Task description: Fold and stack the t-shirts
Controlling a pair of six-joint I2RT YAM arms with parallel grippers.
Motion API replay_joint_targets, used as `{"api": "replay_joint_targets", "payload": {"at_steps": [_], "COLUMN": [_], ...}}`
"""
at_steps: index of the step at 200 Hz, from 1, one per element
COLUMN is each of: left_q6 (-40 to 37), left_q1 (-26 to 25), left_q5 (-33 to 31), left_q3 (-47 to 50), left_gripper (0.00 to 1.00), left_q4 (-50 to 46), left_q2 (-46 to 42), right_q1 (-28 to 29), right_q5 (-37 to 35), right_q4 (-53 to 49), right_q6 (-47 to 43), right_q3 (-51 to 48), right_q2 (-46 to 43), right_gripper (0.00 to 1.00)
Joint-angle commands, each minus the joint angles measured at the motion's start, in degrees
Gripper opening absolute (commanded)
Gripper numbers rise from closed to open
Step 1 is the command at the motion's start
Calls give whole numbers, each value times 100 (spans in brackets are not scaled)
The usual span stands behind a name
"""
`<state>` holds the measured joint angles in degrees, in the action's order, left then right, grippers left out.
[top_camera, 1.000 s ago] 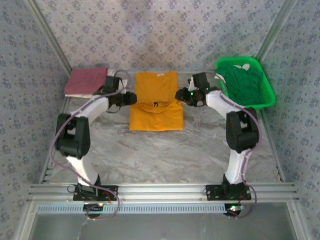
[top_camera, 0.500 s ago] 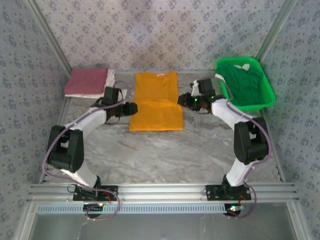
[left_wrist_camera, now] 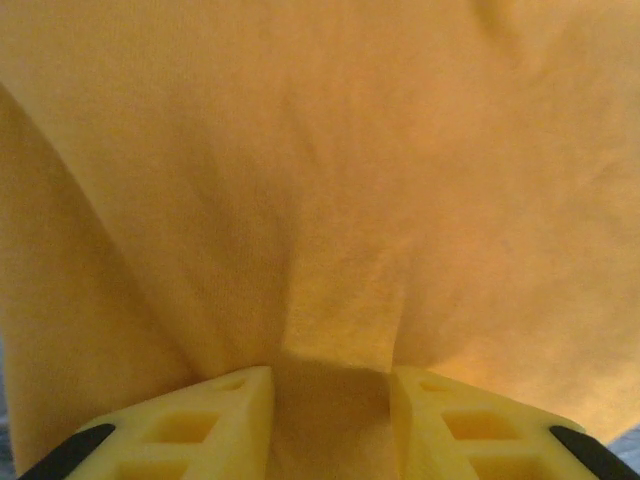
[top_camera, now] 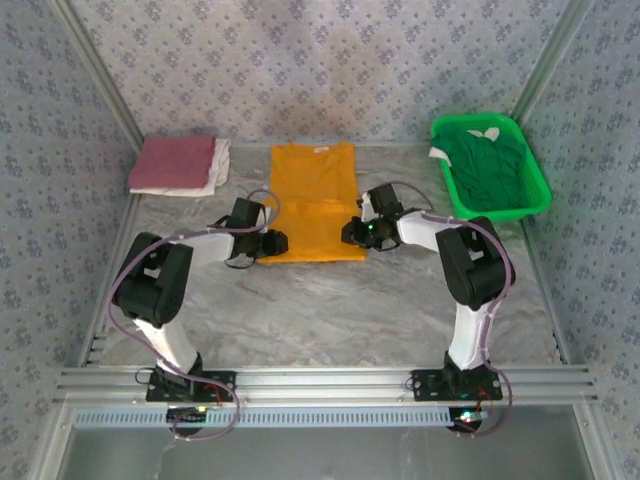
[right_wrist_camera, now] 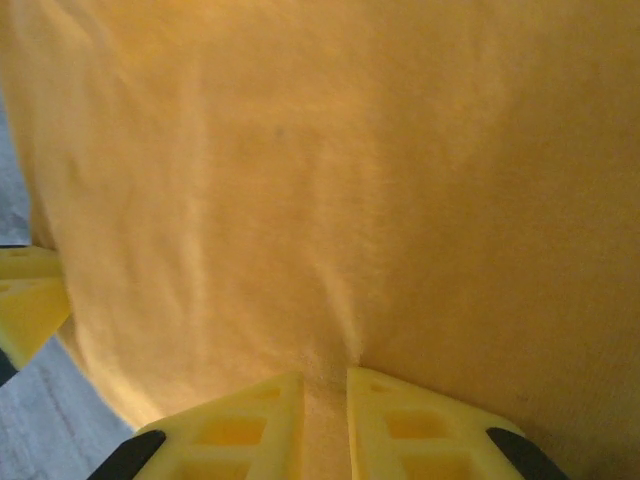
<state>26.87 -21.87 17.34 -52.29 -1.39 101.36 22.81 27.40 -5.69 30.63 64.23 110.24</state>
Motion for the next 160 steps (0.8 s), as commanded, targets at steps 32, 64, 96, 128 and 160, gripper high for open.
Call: {"api": "replay_joint_targets", "payload": {"at_steps": [32,64,96,128,160], "left_q6": [296,427,594,752,980], "left_q1": [16,7,3,-2,57], "left_q5": [-171,-189,-267,-246,-387], "left_q3": [402,787,1253,1234,1122], "left_gripper": [35,34,35,41,48], "left_q4": [247,172,-26,-481,-1163], "left_q2": [109,-206,-858,-1673,-2512], "right_q1": [17,39,65,61,72], "right_q5": [-175,-173,-248,-150,-261], "right_q4": [112,196,19,-254,-429], "right_q6": [173,319,423,413,356], "right_q3": [-191,-767,-1292,-1127,-815], "right_q2": [162,-211,-863,-1264,-1660], "right_gripper": [20,19,19,24,29]}}
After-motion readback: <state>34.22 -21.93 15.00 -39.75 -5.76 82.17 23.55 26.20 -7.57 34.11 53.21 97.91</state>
